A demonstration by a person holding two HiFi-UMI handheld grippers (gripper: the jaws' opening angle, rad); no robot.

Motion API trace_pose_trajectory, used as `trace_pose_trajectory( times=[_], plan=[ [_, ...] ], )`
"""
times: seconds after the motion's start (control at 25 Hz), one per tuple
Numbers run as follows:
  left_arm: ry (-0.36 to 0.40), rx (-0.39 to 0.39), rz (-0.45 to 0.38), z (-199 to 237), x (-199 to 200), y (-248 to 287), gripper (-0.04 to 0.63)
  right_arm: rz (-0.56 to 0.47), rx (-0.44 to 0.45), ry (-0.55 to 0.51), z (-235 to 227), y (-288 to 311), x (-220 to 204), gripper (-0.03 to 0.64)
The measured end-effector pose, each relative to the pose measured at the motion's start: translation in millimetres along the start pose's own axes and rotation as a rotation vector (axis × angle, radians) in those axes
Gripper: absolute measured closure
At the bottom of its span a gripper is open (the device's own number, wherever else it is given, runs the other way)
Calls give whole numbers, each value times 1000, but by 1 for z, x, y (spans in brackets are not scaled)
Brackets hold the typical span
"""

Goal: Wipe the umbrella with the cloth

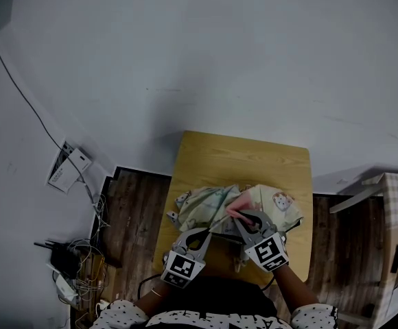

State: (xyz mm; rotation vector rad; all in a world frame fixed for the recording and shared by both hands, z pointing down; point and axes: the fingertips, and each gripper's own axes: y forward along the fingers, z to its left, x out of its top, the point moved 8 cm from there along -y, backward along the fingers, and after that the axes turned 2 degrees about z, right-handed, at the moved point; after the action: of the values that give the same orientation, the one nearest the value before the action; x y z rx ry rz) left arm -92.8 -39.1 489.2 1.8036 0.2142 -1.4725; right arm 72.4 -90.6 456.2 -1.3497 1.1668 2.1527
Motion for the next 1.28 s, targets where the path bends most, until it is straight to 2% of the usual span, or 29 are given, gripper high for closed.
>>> trace_pose_trajectory(
  times=[0.28,0.52,0.68,0.96,1.08,1.28],
  plan=[
    [19,12,26,0,1,-3,597,8,55,-5,19,-1,-3,583],
    [-34,-10,4,-2,2,-3,597,21,102,-12,35,-3,-6,583],
    [4,-11,5,4,-6,-1,597,31,129,-15,44,-1,-7,581],
    [1,-16,6,8,-5,-3,597,24,204,-16,58,-3,-3,582],
    [-24,-45,-2,8,-6,-4,597,-7,169,5,53,-10,2,583],
    [-21,-65,-22,14,-14,0,597,-66,26,28,28,-25,17,583]
  ],
)
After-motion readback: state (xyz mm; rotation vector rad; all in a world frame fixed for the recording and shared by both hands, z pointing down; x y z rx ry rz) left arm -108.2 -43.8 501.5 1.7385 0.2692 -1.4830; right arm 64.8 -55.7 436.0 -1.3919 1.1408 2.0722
